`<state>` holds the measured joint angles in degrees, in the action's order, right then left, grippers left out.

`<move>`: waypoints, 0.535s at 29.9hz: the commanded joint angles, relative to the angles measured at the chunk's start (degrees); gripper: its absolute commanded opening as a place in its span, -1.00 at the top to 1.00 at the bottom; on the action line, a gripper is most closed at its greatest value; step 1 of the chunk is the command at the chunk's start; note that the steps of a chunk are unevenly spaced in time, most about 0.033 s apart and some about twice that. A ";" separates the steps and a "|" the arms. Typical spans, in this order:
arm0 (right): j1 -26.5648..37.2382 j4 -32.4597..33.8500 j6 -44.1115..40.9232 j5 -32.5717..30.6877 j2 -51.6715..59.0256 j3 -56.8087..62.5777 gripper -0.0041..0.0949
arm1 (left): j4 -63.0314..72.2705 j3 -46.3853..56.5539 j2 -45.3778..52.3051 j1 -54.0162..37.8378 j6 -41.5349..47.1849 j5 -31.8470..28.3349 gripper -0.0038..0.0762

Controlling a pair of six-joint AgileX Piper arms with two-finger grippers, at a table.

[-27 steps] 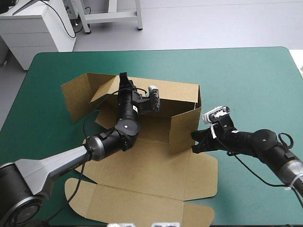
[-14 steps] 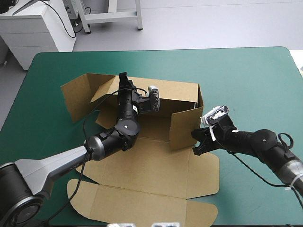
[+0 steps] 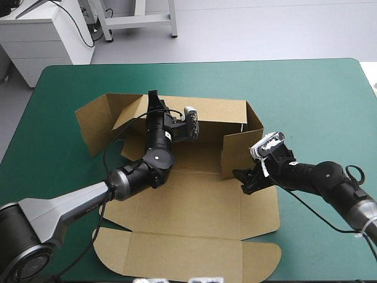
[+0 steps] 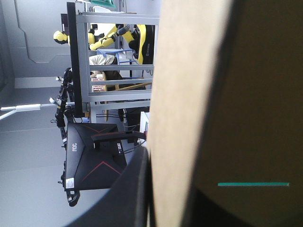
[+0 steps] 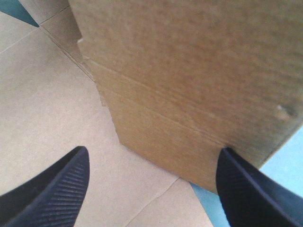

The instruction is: Fold the box

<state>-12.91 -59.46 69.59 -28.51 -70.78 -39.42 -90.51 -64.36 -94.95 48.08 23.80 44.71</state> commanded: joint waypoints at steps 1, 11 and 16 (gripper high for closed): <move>0.02 2.89 -3.38 1.82 1.52 -1.29 -0.51 | -1.11 -1.56 2.19 0.48 1.56 0.13 0.92; 0.02 10.79 -13.23 2.80 1.52 -1.29 -0.30 | -1.11 -1.56 2.19 0.48 1.56 0.03 0.92; 0.02 8.47 -13.95 -0.24 1.52 -1.29 0.94 | -1.11 -1.56 2.19 0.48 1.56 0.03 0.92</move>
<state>-12.91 -48.33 56.33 -27.97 -70.73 -39.42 -90.51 -64.36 -94.95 48.08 23.96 44.77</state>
